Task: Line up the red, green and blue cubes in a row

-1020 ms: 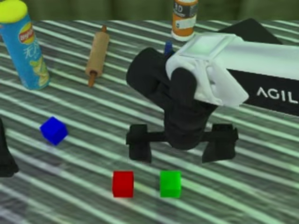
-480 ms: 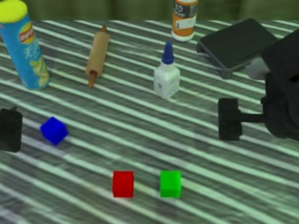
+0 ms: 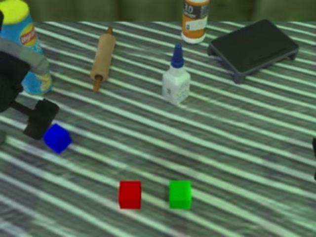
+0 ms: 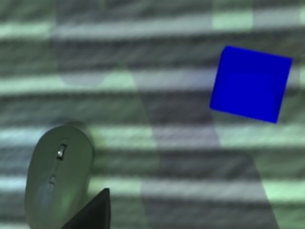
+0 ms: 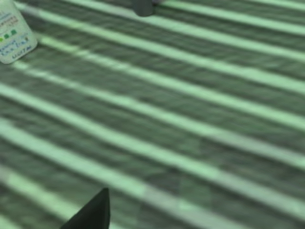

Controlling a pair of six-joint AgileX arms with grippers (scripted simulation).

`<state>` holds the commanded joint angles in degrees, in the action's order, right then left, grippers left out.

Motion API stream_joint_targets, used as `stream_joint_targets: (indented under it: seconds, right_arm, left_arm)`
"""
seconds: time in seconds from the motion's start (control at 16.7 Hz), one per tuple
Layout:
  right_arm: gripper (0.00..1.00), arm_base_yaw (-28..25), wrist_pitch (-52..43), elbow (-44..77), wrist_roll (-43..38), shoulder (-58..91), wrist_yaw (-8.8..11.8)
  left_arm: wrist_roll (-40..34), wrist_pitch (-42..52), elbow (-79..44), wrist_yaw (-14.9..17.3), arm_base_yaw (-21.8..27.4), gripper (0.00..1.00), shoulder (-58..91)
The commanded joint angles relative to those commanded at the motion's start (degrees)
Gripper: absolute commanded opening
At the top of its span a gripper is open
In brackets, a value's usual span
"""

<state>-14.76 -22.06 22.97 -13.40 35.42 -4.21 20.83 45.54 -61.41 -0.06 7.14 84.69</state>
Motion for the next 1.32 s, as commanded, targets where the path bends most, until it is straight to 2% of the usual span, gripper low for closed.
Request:
stream_joint_targets:
  seconds: [0.3,0.54,1.02,1.32]
  right_arm:
    - [1.00,9.28,13.56,-15.65,8.84,-23.12,2.27]
    - [1.00,13.50,20.76,-22.00,12.77,-33.72,3.88]
    - [1.00,14.19,22.06,-22.97,13.40,-35.42,4.21]
    - [1.00,14.19,22.06,-22.97,13.40,-35.42,4.21]
  left_arm:
    - [4.79,10.29,-14.69,0.06,1.66,1.00,18.93]
    - [6.99,14.62,-21.80,0.12,2.42,1.00,27.68]
    - [7.39,15.11,-22.94,0.12,2.30,1.00,29.08]
    - [7.51,6.20,-17.96,0.16,2.44,1.00,32.67]
